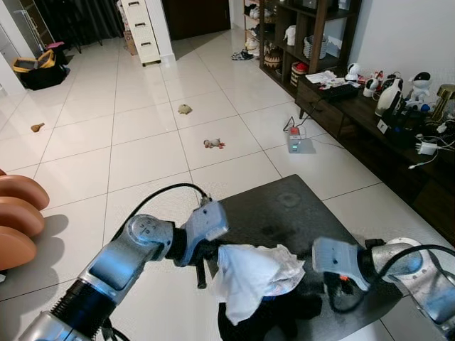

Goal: Hang hanger

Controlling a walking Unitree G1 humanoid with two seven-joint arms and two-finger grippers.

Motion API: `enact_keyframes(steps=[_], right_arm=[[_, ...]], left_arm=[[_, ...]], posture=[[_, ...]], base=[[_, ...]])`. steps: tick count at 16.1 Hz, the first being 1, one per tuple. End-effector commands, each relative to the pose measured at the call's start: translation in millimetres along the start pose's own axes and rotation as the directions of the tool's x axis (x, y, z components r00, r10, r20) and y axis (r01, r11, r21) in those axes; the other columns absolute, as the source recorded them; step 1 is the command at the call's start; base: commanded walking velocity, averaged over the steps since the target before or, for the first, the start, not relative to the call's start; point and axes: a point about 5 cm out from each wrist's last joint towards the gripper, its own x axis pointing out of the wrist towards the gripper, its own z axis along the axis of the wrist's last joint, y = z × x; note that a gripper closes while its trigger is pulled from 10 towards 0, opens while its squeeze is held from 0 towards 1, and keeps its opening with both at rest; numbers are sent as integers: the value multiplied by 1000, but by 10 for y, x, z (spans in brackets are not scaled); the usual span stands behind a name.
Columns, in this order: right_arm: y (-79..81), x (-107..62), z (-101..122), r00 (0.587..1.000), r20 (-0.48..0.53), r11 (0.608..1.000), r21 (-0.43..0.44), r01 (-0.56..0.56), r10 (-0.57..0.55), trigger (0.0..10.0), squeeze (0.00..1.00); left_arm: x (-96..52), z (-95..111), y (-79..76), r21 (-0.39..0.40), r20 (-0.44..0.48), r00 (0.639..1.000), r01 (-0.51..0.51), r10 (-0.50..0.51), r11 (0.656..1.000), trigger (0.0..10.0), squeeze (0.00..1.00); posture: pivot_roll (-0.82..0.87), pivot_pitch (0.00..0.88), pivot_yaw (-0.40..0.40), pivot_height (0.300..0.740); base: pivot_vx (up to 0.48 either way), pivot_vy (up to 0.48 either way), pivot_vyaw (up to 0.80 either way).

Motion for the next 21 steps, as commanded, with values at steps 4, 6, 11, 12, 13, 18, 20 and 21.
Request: enact_keyframes(steps=[4, 6, 11, 12, 13, 18, 20, 21], right_arm=[[114, 123, 202, 978, 158, 989, 28, -143, 137, 10000, 1000], [174, 198, 235, 967, 193, 982, 49, -181, 168, 10000, 1000], [209, 340, 224, 969, 220, 975, 158, -153, 116, 10000, 1000], [208, 360, 220, 970, 220, 975, 172, -139, 100, 10000, 1000], [189, 394, 206, 975, 215, 973, 206, -107, 62, 10000, 1000], [158, 510, 180, 976, 214, 937, 347, -29, -49, 10000, 0], [144, 535, 157, 976, 207, 921, 390, -14, -73, 7569, 0], [129, 559, 133, 977, 191, 910, 416, 4, -91, 4157, 0]], left_arm=[[89, -42, -15, 121, -80, 996, -28, 38, 992, 0, 0], [188, 4, 19, 128, -65, 994, -75, 84, 989, 0, 0], [326, 141, 86, 120, -9, 985, -170, 173, 978, 0, 0], [345, 158, 94, 115, -2, 983, -182, 184, 976, 0, 0], [364, 181, 98, 109, 9, 982, -188, 188, 976, 0, 0], [424, 239, 105, 98, 33, 981, -196, 194, 976, 0, 0], [431, 246, 107, 94, 36, 980, -199, 196, 975, 0, 0], [435, 256, 110, 90, 41, 979, -202, 199, 975, 0, 0]], posture=[[-40, 83, 63, 740], [-44, 87, 61, 740], [-49, 94, 54, 740], [-50, 95, 52, 740], [-50, 94, 51, 740], [-54, 92, 48, 740], [-53, 91, 47, 740], [-52, 91, 46, 740]], base=[[0, 0, 0], [0, 0, 0], [0, 0, 0], [0, 0, 0], [0, 0, 0], [0, 0, 0], [0, 0, 0], [0, 0, 0]])
